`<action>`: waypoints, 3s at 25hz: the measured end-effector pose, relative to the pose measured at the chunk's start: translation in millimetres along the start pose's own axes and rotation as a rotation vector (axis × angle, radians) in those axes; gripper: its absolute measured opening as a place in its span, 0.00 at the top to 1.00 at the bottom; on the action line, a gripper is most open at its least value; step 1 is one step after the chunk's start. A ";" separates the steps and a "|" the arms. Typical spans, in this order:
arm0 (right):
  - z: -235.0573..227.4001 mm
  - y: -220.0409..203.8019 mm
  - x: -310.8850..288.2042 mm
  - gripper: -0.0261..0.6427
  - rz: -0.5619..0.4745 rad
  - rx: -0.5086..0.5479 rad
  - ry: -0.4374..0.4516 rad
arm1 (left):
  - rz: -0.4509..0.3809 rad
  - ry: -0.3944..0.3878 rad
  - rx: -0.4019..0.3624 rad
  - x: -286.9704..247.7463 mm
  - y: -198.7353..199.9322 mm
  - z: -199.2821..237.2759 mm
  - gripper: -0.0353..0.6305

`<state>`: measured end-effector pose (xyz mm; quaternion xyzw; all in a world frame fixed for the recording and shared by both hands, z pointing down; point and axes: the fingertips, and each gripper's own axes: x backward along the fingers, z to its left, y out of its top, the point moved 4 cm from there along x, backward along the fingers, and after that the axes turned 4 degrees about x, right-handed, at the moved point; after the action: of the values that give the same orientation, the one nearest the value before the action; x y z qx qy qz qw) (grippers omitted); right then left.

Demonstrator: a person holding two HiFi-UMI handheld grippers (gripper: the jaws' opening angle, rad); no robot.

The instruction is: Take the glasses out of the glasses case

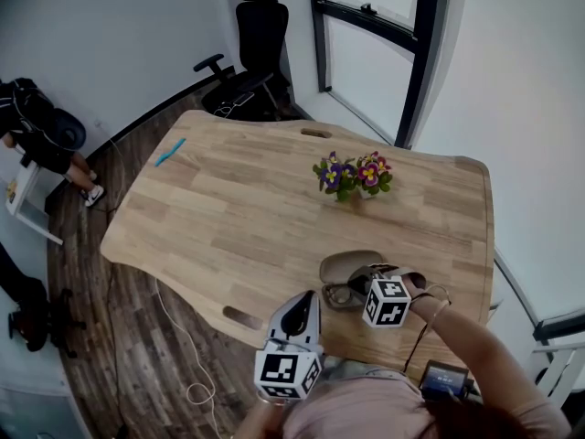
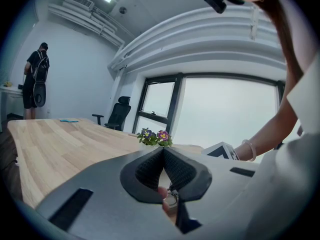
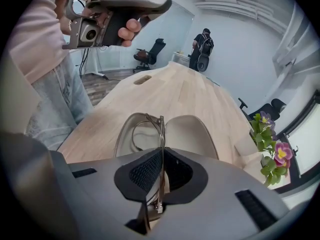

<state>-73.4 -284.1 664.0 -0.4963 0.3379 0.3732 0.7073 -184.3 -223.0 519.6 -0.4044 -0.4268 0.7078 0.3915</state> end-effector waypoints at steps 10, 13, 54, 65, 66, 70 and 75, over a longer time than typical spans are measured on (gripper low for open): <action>-9.4 5.5 26.1 0.94 -0.056 -0.062 -0.109 | -0.020 -0.002 -0.010 3.0 5.4 -4.0 0.95; -13.9 7.8 36.5 0.94 -0.083 -0.094 -0.151 | -0.025 -0.003 -0.016 2.6 6.4 -5.9 0.95; -3.2 15.4 191.0 0.94 -0.495 -0.491 -0.479 | -0.124 0.101 -0.093 44.1 47.3 -77.5 0.95; 14.1 13.6 224.4 0.94 -0.583 -0.535 -0.531 | -0.154 0.141 -0.089 62.9 51.5 -92.7 0.95; 15.6 13.5 227.6 0.94 -0.593 -0.540 -0.536 | -0.158 0.146 -0.090 64.8 52.0 -93.9 0.95; 20.1 12.0 240.0 0.94 -0.627 -0.558 -0.558 | -0.168 0.158 -0.090 70.7 54.7 -99.1 0.95; 25.5 6.4 260.3 0.94 -0.676 -0.588 -0.594 | -0.179 0.171 -0.105 75.2 58.9 -112.1 0.95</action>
<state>52.2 -208.2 447.4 -0.6275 -0.1744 0.3279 0.6843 -122.6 -142.5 412.8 -0.4433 -0.4627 0.6098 0.4664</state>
